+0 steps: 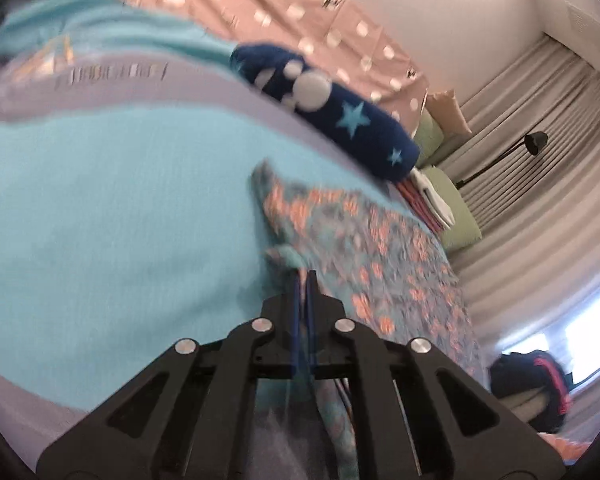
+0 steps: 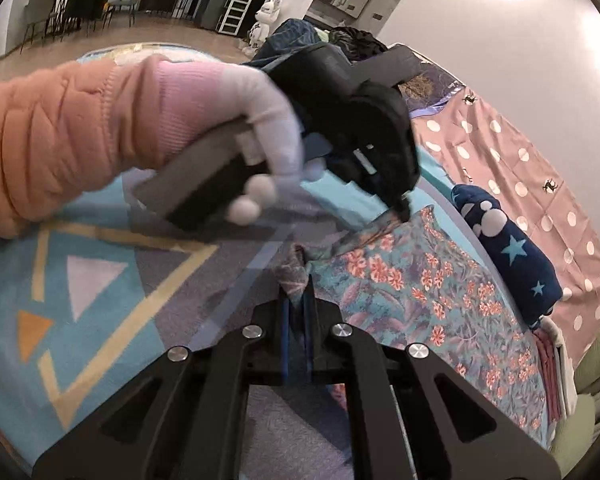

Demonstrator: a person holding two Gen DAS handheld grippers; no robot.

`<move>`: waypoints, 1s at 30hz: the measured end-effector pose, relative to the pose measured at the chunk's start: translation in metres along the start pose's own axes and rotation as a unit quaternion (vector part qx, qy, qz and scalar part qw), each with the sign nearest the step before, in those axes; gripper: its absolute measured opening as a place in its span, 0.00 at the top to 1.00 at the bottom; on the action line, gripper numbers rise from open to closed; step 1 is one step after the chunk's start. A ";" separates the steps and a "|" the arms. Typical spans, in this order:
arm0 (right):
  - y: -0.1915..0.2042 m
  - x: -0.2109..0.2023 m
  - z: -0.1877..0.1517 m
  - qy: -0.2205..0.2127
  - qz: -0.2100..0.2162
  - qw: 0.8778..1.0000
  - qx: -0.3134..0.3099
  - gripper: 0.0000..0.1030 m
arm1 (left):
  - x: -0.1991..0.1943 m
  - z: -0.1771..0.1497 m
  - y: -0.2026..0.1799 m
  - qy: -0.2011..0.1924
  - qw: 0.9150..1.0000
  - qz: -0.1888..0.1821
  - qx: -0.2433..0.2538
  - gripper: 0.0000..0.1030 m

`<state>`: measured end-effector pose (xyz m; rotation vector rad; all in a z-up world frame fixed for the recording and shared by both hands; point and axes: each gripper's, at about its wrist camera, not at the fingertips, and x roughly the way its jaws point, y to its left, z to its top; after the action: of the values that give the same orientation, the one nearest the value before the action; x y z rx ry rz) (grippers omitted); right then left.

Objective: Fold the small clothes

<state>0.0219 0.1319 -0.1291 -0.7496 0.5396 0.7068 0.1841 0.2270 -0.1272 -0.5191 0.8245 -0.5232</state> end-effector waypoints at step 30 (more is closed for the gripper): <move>-0.010 0.015 -0.014 0.049 -0.038 0.997 0.039 0.46 | 0.017 -0.025 -0.007 0.054 0.997 -0.051 -0.005 0.43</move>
<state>0.0363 0.1216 -0.1431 -0.7309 0.6221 0.5774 0.1727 0.2063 -0.1463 -0.5482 0.9087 -0.6451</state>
